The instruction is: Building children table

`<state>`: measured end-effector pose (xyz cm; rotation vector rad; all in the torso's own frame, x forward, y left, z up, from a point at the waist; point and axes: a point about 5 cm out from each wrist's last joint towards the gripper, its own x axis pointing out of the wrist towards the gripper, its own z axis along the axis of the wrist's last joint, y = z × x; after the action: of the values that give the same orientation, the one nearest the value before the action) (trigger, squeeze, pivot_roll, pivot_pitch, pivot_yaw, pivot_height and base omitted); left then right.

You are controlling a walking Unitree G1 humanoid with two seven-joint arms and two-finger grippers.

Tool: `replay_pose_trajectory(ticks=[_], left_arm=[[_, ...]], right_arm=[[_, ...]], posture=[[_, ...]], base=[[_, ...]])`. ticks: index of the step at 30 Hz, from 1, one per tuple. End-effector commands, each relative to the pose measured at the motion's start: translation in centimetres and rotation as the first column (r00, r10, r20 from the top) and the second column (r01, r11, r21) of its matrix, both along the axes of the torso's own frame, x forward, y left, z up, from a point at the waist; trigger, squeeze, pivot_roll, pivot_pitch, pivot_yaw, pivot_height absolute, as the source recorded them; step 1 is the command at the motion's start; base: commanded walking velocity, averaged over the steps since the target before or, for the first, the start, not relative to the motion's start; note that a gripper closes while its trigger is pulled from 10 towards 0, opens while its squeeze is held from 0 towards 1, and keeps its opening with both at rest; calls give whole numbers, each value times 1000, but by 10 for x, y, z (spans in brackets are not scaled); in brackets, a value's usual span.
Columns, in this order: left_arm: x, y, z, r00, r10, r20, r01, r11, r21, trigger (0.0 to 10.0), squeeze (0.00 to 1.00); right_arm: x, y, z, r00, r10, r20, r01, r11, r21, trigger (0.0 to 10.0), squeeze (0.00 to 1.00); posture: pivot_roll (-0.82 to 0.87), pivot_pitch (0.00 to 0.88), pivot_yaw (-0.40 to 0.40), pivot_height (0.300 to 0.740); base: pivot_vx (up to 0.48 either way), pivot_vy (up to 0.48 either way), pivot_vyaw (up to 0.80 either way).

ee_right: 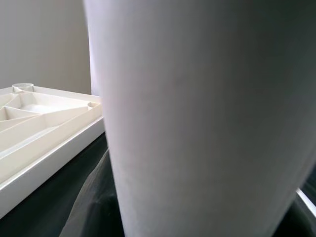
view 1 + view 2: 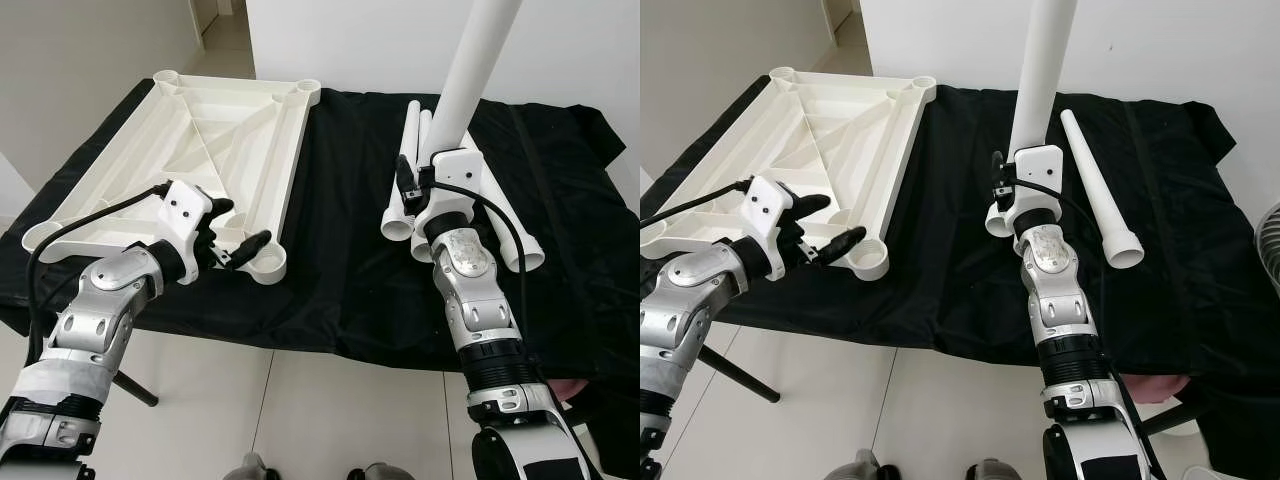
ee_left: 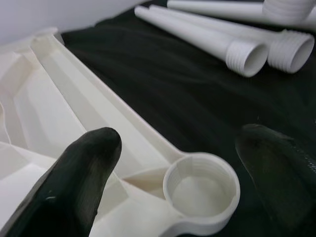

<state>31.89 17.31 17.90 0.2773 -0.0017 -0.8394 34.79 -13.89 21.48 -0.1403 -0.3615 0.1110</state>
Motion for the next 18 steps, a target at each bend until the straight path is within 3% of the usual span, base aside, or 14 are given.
replay_pose_trajectory(ticks=[1,8,10,14,17,18], left_arm=[[2,3,-5,1000,-16,-20,17,999,51,10000,0],[11,13,-20,996,-41,-75,54,981,189,10000,0],[11,13,-20,996,-41,-75,54,981,189,10000,0],[22,26,-32,993,-15,-120,51,952,303,10000,0],[23,29,-32,991,-6,-133,47,951,306,10000,0],[24,34,-31,991,-16,-135,62,937,344,10000,0]], right_arm=[[-3,1,2,1000,3,17,-3,1000,-7,10000,0],[-5,-2,1,1000,-9,14,9,1000,-10,10000,0],[-5,-2,1,1000,-9,14,9,1000,-10,10000,0],[-7,-5,3,1000,-16,18,16,1000,-12,10000,0],[-7,-5,3,1000,-17,18,17,1000,-12,10000,0],[-8,-6,3,1000,-21,17,21,1000,-15,10000,0]], posture=[[-62,81,66,740],[-70,90,72,740],[-70,90,72,740],[-81,106,73,740],[-81,106,73,740],[-82,109,74,740]], base=[[0,0,0],[0,0,0],[0,0,0],[0,0,0],[0,0,0],[0,0,0]])
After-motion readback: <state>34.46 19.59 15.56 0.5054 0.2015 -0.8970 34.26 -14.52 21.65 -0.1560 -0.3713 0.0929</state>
